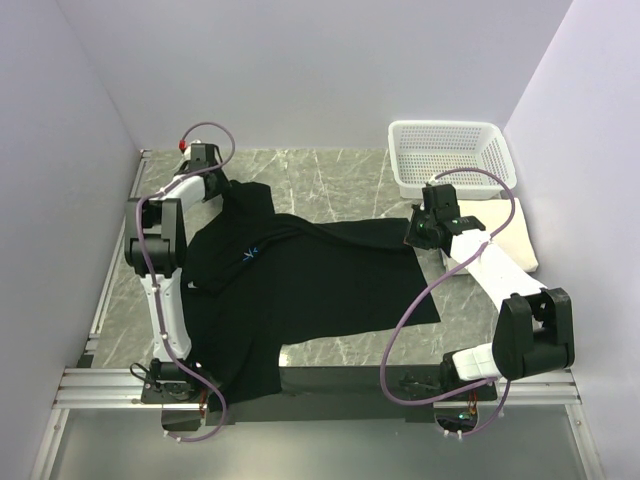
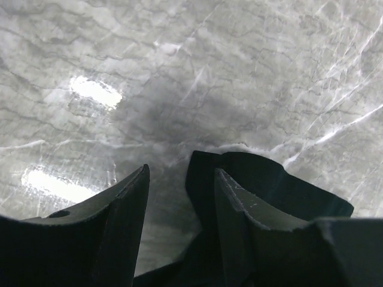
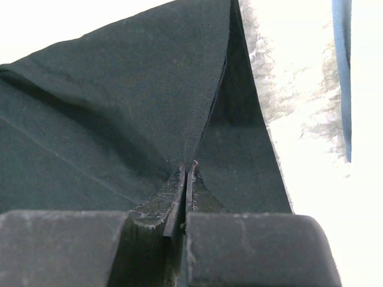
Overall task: Fold and stack the t-shirts
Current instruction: Flatten the tshirt out
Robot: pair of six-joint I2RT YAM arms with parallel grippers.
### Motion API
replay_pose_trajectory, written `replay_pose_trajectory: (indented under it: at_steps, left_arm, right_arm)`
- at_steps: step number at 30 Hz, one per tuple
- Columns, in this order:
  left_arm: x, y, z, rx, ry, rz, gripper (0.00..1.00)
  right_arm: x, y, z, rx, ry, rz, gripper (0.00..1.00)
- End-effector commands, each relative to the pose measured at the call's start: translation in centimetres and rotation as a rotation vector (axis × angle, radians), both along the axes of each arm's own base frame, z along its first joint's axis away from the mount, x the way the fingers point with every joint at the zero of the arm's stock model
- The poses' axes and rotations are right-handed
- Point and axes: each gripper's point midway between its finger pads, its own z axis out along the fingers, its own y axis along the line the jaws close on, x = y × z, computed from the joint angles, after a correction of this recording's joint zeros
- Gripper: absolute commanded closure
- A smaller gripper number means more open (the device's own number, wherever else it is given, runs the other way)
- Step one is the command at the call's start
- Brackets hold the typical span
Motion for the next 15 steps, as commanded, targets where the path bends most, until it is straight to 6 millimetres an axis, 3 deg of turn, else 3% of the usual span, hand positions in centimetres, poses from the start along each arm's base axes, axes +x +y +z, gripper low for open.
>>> replay_pose_trajectory:
  at_steps: [1, 4, 5, 6, 15]
  left_arm:
    - [1.2, -0.6, 1.4, 0.069, -0.024, -0.026, 0.48]
    - [1.3, -1.3, 0.5, 0.108, 0.025, -0.045, 0.48]
    - [1.8, -1.7, 1.1, 0.117, 0.021, -0.052, 0.48]
    - [1.3, -1.6, -0.3, 0.137, 0.068, -0.048, 0.47]
    - [0.7, -2.3, -2.5, 0.192, 0.176, -0.077, 0.51]
  right_arm:
    - [0.5, 0.0, 1.2, -0.005, -0.052, 0.008, 1.0]
    - [0.4, 0.1, 1.1, -0.005, -0.047, 0.008, 1.0]
    - [0.4, 0.0, 1.1, -0.004, -0.045, 0.007, 1.0]
    - [0.4, 0.0, 1.1, -0.004, -0.045, 0.007, 1.0]
    - [0.4, 0.1, 1.1, 0.001, -0.044, 0.006, 1.0]
